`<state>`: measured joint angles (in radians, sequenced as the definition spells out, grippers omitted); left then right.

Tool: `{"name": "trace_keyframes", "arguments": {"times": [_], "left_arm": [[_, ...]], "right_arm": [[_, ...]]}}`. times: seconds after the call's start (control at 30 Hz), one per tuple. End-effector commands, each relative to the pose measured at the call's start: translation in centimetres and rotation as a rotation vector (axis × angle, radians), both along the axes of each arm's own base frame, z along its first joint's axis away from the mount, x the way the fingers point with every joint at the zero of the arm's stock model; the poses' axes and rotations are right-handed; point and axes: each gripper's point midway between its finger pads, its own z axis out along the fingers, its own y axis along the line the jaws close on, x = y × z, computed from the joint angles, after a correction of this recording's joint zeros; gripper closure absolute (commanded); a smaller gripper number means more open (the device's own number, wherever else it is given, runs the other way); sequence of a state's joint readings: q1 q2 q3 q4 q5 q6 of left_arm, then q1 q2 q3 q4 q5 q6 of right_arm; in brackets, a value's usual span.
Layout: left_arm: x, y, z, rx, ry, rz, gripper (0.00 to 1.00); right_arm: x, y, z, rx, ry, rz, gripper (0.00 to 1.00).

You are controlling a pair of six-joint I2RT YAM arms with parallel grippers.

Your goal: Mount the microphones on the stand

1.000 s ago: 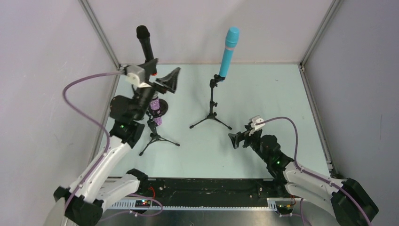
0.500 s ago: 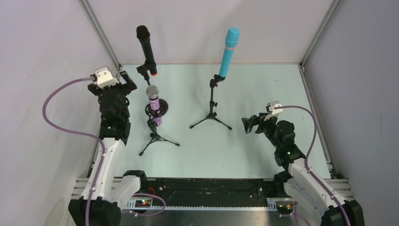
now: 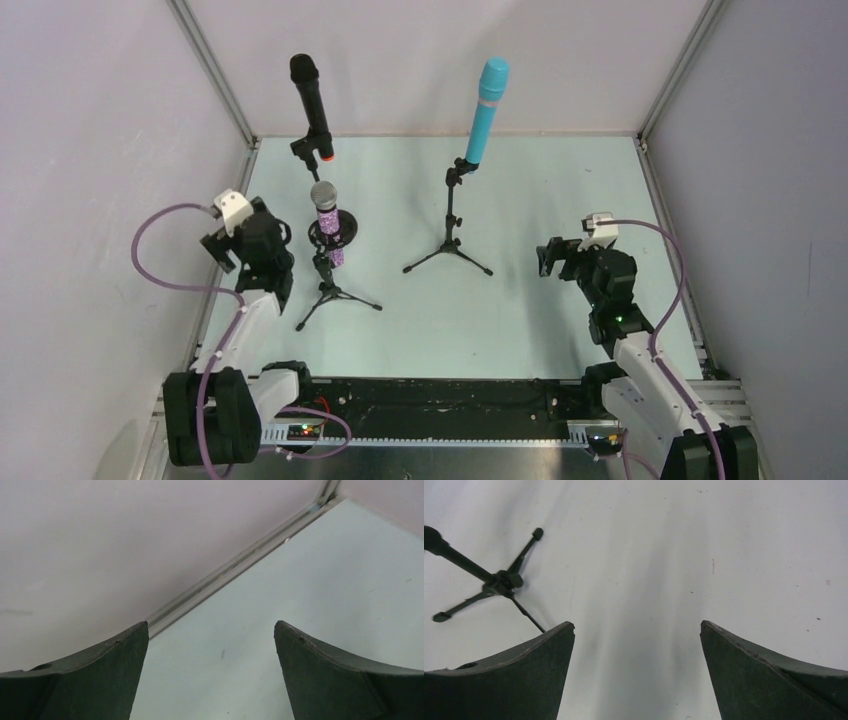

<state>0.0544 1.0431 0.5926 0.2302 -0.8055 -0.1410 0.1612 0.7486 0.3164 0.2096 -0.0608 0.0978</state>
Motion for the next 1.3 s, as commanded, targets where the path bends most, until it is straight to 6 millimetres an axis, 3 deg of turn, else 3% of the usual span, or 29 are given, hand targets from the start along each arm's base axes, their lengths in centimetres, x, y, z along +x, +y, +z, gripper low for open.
{"name": "trace_keyframes", "arguments": {"times": [0.0,0.1,0.27,0.47,0.63,0.67,0.73,0.87,0.97,1.03,1.1,1.17,1.2,1.27], "left_arm": [[-2.1,1.0,-2.2,-0.049,-0.127,0.126,0.02],[-3.0,0.8,-4.3,-0.041,-0.142,0.129,0.02],[-2.4,-0.5,-5.8,0.038,-0.104,0.015,0.02],[-0.6,-4.3,-5.1,0.120,-0.117,-0.258,0.02],[-0.7,-6.7,-4.7,0.184,-0.146,-0.408,0.02],[-0.8,-7.4,-4.8,0.206,-0.145,-0.440,0.02],[-0.8,-8.4,-4.8,0.223,-0.145,-0.486,0.02],[-1.2,-10.5,-4.0,0.189,-0.287,-0.600,0.02],[-0.5,-9.7,-5.5,0.161,-0.252,-0.556,0.02],[0.6,-9.7,-5.7,0.155,-0.245,-0.552,0.02],[1.4,-9.4,-5.8,0.152,-0.235,-0.533,0.02],[1.5,-9.3,-6.1,0.140,-0.222,-0.532,0.02],[1.4,-9.2,-6.0,0.137,-0.226,-0.525,0.02],[1.2,-8.5,-6.1,0.125,-0.231,-0.484,0.02]], "right_arm": [[0.9,-1.2,1.1,-0.070,-0.060,-0.042,0.00],[1.0,-1.0,1.1,-0.098,-0.117,-0.029,0.00],[1.2,-2.1,-1.4,-0.174,-0.125,-0.102,0.00],[2.5,-3.3,-2.7,-0.096,-0.120,-0.140,0.00],[5.0,-2.6,-2.4,-0.069,-0.089,-0.088,0.00],[5.2,-2.8,-3.4,-0.077,-0.044,-0.080,0.00],[5.5,-1.9,-3.5,-0.067,-0.027,0.000,0.00],[5.7,-2.0,-3.2,-0.097,-0.047,0.023,0.00],[5.1,-2.2,-2.9,-0.127,-0.094,0.015,0.00],[4.4,-2.7,-3.7,-0.143,-0.141,-0.013,0.00],[4.4,-4.2,-2.0,-0.097,-0.297,-0.108,0.00],[3.9,-5.2,-3.9,-0.090,-0.235,-0.163,0.00],[4.4,-5.4,-3.1,-0.088,-0.238,-0.173,0.00],[5.0,-4.7,-3.9,-0.102,-0.197,-0.130,0.00]]}}
